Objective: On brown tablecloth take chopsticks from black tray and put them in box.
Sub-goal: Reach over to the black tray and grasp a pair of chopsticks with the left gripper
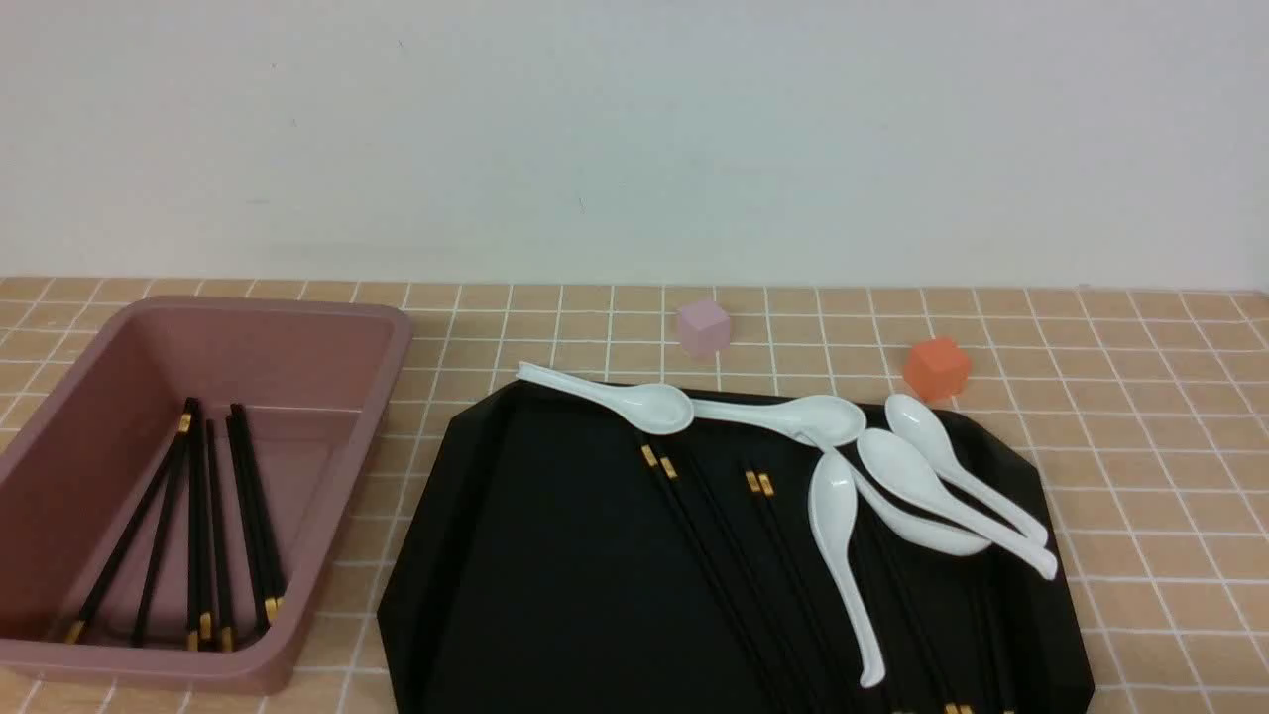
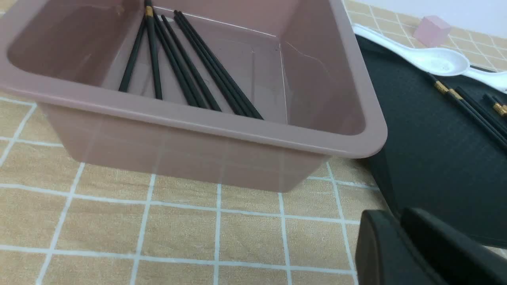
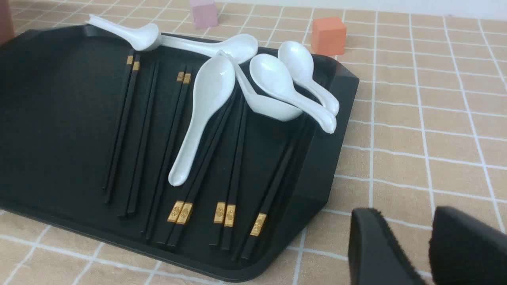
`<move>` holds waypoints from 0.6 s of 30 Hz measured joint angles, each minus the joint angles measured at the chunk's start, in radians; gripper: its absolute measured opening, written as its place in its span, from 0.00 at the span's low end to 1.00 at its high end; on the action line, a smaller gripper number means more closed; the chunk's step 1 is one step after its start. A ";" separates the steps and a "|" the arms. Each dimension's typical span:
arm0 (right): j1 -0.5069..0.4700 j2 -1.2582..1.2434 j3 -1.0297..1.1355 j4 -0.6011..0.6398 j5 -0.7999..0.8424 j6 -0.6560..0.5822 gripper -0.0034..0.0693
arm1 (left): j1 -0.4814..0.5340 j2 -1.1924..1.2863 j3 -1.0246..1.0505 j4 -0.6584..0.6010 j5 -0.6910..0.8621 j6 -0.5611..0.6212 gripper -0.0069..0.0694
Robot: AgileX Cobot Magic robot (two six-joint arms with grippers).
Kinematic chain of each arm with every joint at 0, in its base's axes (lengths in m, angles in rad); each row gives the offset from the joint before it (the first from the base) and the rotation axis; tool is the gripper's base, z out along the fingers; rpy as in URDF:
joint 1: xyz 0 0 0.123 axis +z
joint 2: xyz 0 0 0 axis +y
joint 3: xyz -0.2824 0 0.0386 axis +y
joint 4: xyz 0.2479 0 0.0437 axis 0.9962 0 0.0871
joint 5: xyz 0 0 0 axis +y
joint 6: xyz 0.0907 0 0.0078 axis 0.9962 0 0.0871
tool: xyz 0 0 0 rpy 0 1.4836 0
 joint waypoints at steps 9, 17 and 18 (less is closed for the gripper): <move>0.000 0.000 0.000 0.000 0.000 0.000 0.38 | 0.000 0.000 0.000 0.000 0.000 0.000 0.20; 0.000 0.000 0.000 0.000 0.000 0.000 0.38 | 0.000 0.000 0.000 -0.001 0.000 0.000 0.22; 0.000 0.000 0.000 0.000 0.000 0.000 0.38 | 0.000 0.000 0.000 -0.001 0.000 0.000 0.23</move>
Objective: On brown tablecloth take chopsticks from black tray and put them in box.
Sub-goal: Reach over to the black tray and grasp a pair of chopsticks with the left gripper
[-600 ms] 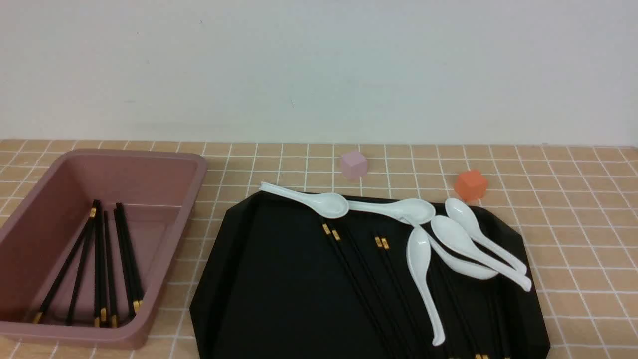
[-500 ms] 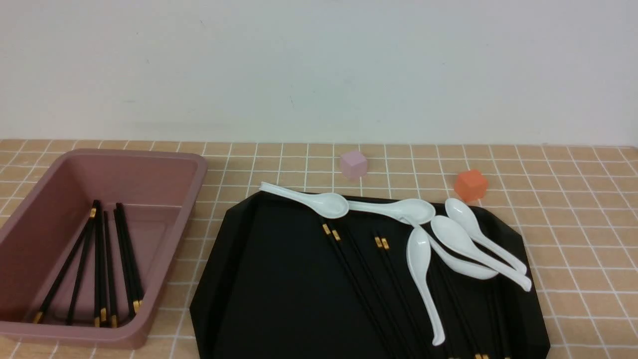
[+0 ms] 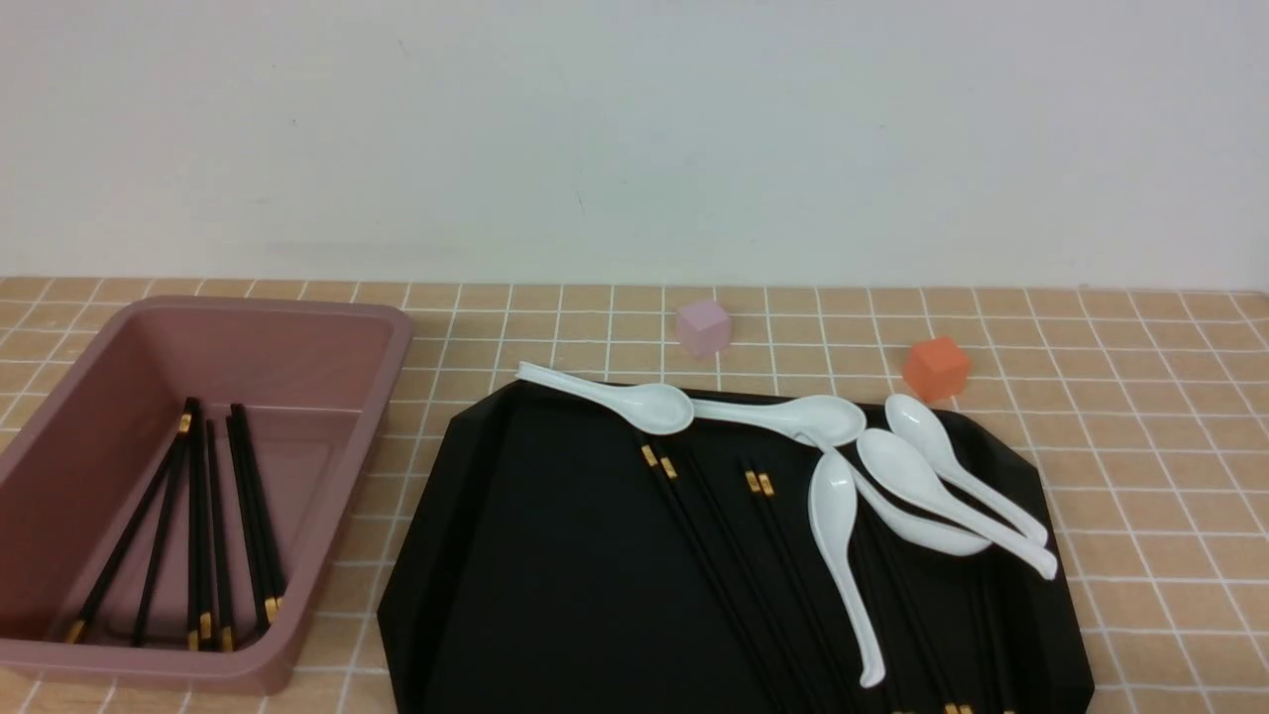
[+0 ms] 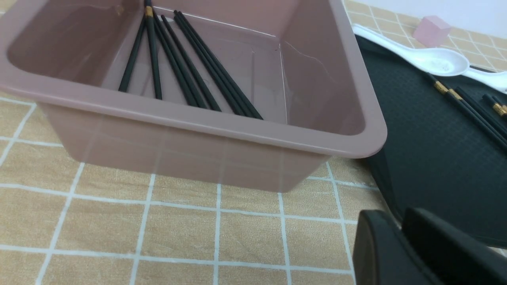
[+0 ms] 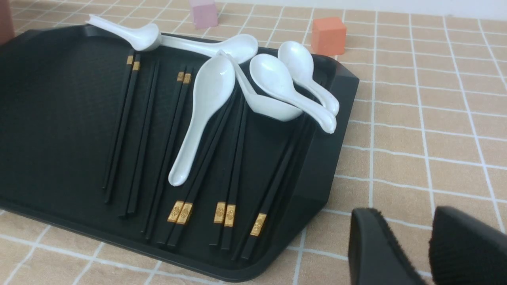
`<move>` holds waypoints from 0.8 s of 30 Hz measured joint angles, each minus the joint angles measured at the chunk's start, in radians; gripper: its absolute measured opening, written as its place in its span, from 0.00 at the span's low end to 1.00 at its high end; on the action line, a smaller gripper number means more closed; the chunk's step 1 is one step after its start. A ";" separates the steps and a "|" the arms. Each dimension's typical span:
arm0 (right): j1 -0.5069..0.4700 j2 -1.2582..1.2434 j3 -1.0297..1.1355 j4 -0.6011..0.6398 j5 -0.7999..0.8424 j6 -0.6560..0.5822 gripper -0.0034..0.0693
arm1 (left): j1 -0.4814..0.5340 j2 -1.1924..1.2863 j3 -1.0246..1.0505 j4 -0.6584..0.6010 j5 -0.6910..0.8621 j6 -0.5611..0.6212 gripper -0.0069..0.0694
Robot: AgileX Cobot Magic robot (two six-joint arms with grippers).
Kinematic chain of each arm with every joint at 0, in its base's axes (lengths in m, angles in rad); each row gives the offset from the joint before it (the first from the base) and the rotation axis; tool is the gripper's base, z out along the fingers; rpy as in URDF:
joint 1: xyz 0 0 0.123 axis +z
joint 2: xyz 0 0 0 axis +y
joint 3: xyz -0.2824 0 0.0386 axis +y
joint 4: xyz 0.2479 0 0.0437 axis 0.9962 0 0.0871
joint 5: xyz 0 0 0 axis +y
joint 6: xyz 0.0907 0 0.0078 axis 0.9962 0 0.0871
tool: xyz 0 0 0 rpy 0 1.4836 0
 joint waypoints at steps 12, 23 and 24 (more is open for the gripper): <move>0.000 0.000 0.000 0.000 0.000 0.000 0.38 | 0.000 0.000 0.000 0.000 0.000 0.000 0.24; 0.000 0.000 0.000 0.000 0.000 0.000 0.38 | 0.000 0.000 0.000 0.000 0.000 0.000 0.25; 0.000 0.000 0.000 0.000 0.000 0.000 0.38 | 0.000 0.000 0.000 0.000 0.000 0.000 0.25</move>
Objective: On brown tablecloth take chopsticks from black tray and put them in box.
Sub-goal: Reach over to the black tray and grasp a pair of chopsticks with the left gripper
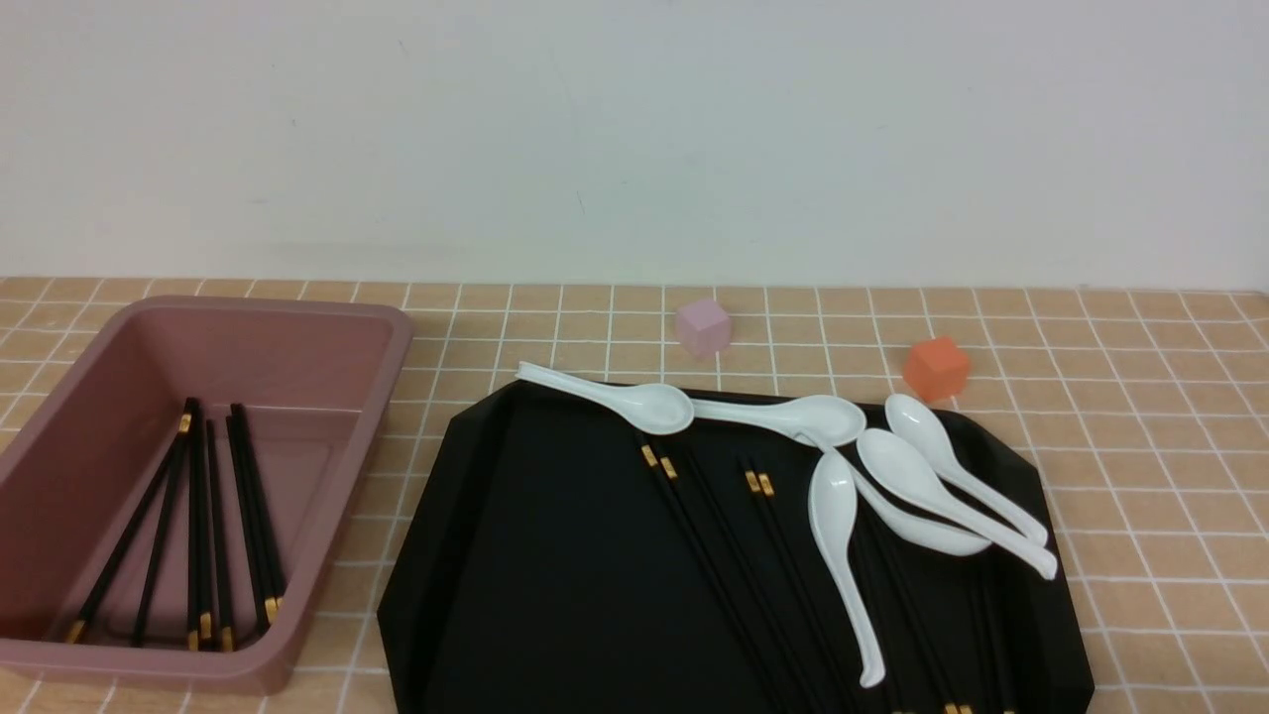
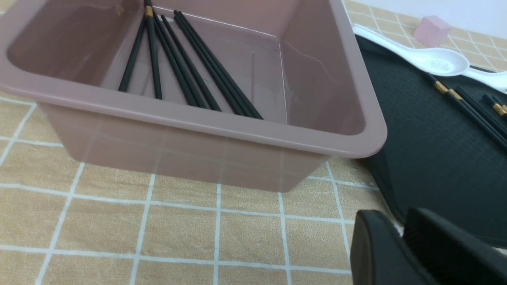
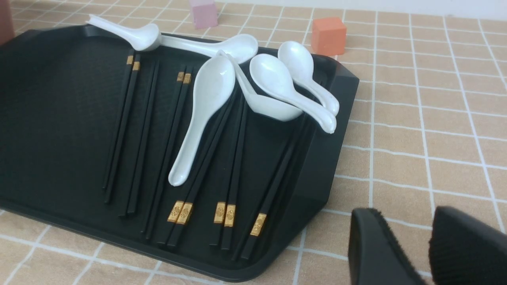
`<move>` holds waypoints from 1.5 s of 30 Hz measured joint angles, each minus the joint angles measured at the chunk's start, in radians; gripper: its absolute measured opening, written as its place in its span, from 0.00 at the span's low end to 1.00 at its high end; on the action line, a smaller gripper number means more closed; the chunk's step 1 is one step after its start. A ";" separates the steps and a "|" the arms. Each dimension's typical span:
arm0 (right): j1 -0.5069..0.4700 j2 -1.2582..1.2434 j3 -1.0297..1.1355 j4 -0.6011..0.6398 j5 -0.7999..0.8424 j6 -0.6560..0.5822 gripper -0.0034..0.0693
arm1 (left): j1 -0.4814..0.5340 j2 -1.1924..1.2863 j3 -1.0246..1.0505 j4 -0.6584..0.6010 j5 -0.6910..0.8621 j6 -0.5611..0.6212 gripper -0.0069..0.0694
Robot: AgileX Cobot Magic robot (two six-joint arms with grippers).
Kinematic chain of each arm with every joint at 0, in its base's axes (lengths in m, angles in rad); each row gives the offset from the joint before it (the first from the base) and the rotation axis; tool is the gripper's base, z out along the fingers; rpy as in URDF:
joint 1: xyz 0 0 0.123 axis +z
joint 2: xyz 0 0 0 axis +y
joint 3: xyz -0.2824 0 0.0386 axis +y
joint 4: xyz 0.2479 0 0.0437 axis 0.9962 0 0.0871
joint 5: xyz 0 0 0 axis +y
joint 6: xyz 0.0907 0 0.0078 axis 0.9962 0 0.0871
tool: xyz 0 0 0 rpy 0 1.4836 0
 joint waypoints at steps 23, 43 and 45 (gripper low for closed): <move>0.000 0.000 0.000 0.000 0.000 0.000 0.38 | 0.000 0.000 0.000 -0.009 0.000 -0.002 0.27; 0.000 0.000 0.000 0.000 0.000 0.000 0.38 | 0.000 0.000 0.000 -1.047 -0.089 -0.423 0.29; 0.000 0.000 0.000 0.000 0.000 0.000 0.38 | 0.000 0.000 0.000 -1.074 -0.131 -0.421 0.29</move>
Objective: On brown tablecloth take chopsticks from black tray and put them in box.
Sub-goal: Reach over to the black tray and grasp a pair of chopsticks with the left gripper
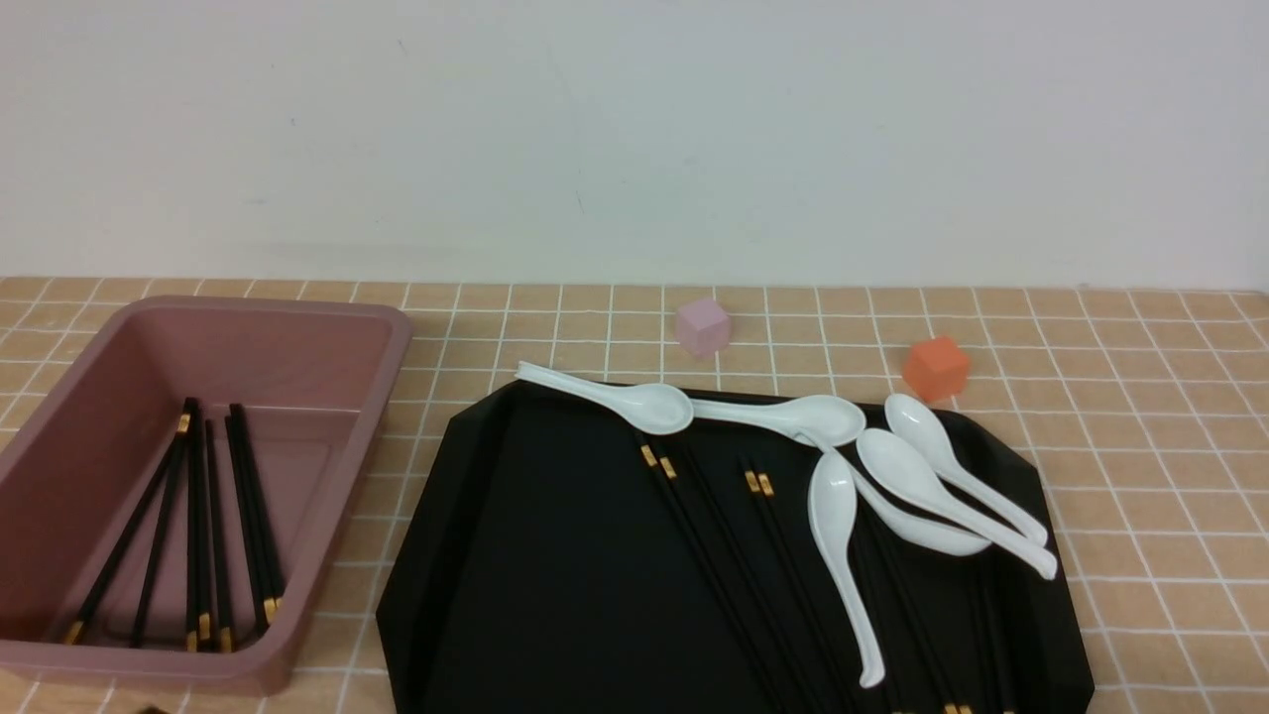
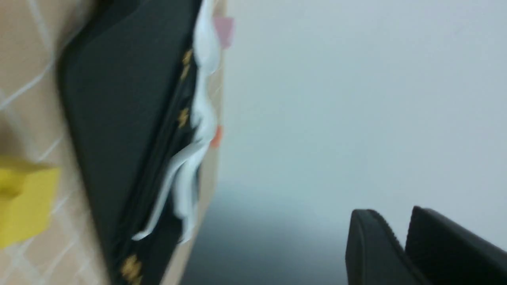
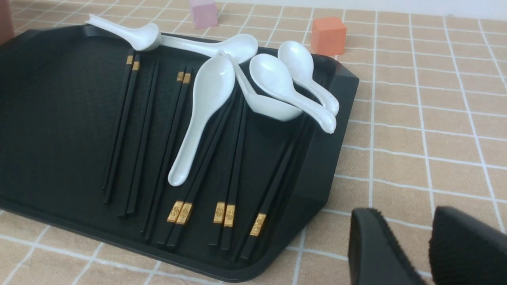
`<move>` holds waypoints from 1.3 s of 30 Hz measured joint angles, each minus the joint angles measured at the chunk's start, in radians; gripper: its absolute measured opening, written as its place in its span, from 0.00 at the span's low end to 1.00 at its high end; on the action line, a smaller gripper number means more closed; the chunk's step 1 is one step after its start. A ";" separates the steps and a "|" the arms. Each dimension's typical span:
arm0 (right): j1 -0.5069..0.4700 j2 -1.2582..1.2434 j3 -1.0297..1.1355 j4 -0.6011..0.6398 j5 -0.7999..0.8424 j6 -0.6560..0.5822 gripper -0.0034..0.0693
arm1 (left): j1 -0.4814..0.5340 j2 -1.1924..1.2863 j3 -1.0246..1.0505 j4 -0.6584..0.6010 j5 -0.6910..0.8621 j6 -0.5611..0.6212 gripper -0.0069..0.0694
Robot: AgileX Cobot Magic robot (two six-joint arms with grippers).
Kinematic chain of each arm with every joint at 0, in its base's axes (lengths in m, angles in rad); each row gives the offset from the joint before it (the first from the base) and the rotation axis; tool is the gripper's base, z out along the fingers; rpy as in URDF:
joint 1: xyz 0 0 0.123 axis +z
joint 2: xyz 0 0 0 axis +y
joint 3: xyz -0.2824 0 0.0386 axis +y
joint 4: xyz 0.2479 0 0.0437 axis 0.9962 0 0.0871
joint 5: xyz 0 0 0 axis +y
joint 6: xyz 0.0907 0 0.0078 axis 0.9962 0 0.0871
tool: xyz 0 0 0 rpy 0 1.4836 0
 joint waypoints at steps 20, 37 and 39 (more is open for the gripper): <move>0.000 0.000 0.000 0.000 0.000 0.000 0.38 | -0.002 1.085 -0.801 0.584 0.829 0.442 0.07; 0.000 0.000 0.000 0.000 0.000 0.000 0.38 | -0.534 1.896 -1.458 0.902 0.792 -0.089 0.08; 0.000 0.000 0.000 0.000 0.000 0.000 0.38 | -0.539 1.972 -1.559 0.954 0.857 -0.128 0.09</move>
